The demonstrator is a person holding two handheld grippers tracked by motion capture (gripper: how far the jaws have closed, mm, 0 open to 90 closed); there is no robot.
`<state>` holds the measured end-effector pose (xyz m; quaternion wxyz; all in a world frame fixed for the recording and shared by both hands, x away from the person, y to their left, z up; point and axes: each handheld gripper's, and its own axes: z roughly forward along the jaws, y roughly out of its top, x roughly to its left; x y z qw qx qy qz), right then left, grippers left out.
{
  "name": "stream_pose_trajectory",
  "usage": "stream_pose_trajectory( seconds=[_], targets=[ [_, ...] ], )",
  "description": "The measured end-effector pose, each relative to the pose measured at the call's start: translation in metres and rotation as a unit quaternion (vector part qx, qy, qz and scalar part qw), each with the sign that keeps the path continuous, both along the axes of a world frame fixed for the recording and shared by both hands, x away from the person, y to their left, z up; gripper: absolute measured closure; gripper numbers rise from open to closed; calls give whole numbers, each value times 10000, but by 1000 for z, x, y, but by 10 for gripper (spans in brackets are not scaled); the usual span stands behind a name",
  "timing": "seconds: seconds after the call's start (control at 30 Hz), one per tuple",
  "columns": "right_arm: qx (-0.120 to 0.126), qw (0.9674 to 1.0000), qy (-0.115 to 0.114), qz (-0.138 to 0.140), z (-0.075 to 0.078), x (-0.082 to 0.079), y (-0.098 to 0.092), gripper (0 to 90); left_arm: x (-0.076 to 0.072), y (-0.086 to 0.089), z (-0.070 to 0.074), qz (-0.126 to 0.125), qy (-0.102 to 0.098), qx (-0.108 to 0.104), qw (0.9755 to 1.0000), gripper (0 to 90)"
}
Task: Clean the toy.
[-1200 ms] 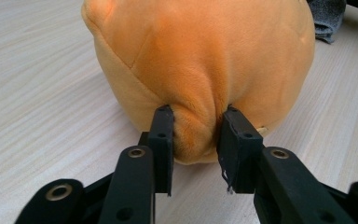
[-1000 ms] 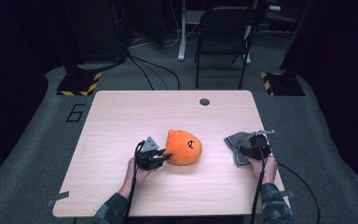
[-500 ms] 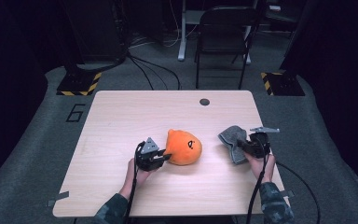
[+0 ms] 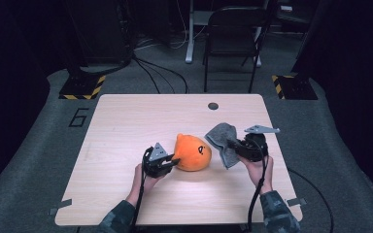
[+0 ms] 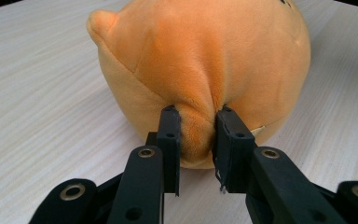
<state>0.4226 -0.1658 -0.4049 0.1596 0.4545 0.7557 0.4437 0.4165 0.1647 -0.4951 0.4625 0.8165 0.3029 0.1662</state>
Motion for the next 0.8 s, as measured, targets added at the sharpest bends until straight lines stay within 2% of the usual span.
stream_pose_trajectory(
  seconds=[0.13, 0.23, 0.3, 0.43, 0.53, 0.63, 0.8],
  targets=[
    [-110, 9992, -179, 335, 13, -7, 30, 782, 0, -2, 0, -8, -44, 5, 10000, 739],
    [-213, 9978, -268, 573, 16, -8, 55, 782, -1, -3, 1, -5, -118, 46, 9999, 744],
    [-275, 9967, -244, 730, 12, -6, 73, 782, -1, -3, 1, -17, -135, 40, 9999, 748],
    [-544, 9943, -215, 896, -2, -2, 94, 781, -1, -3, 1, -19, -161, 13, 9999, 755],
    [-678, 9930, -196, 952, -11, 0, 103, 781, -2, -4, 0, -26, -220, 6, 9998, 761],
    [-1047, 9894, -312, 956, -20, 1, 110, 781, -3, -5, 0, -56, -264, 15, 9996, 770],
    [-1047, 9908, -239, 824, -24, 4, 102, 783, -4, -5, 1, -79, -295, 24, 9995, 775]
  ],
)
